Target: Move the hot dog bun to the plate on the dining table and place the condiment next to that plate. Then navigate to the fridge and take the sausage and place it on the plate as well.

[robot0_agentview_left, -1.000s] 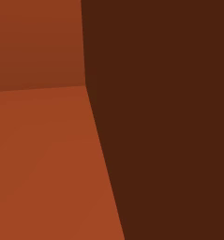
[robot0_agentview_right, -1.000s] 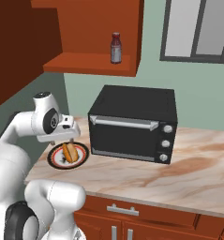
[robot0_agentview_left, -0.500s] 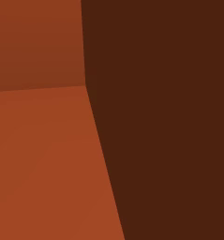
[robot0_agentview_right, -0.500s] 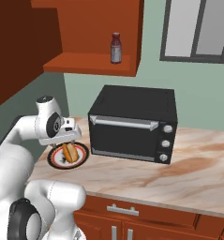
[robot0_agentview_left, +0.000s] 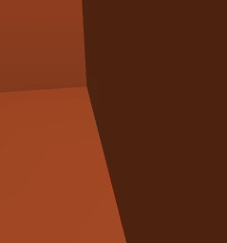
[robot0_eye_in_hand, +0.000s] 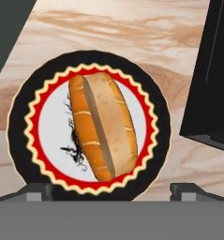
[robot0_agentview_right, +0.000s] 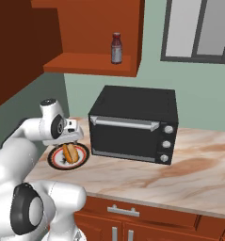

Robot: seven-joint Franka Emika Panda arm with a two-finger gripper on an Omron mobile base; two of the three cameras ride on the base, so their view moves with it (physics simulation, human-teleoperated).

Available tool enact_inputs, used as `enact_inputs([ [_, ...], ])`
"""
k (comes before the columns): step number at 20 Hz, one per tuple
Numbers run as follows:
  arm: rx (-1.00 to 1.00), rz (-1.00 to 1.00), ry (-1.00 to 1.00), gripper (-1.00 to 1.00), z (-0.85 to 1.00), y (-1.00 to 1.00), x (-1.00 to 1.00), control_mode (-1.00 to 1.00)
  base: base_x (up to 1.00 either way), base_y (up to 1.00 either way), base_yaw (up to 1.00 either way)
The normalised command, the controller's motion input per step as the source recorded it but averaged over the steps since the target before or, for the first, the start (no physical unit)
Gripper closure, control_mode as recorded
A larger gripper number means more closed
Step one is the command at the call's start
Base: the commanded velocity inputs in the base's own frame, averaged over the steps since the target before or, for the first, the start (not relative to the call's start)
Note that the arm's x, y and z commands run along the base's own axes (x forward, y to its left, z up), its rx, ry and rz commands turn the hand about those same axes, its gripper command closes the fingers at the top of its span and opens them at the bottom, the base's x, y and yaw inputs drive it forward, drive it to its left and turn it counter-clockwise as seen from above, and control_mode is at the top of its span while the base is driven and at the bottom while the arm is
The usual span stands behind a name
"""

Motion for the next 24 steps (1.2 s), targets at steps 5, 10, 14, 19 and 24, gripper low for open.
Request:
enact_inputs([
  [5, 0.00, 0.00, 0.01, -1.00, -0.20, 0.00, 0.25, -1.00, 0.00, 0.00, 0.00],
  [10, 0.00, 0.00, 0.05, -1.00, -0.31, 0.00, 0.03, -1.00, 0.00, 0.00, 0.00],
  [14, 0.00, 0.00, 0.07, -1.00, -0.29, 0.00, 0.00, -1.00, 0.00, 0.00, 0.00],
  [19, 0.00, 0.00, 0.02, -1.00, -0.18, 0.00, 0.00, -1.00, 0.00, 0.00, 0.00],
  [24, 0.00, 0.00, 0.00, -1.00, -0.24, 0.00, 0.00, -1.00, 0.00, 0.00, 0.00],
])
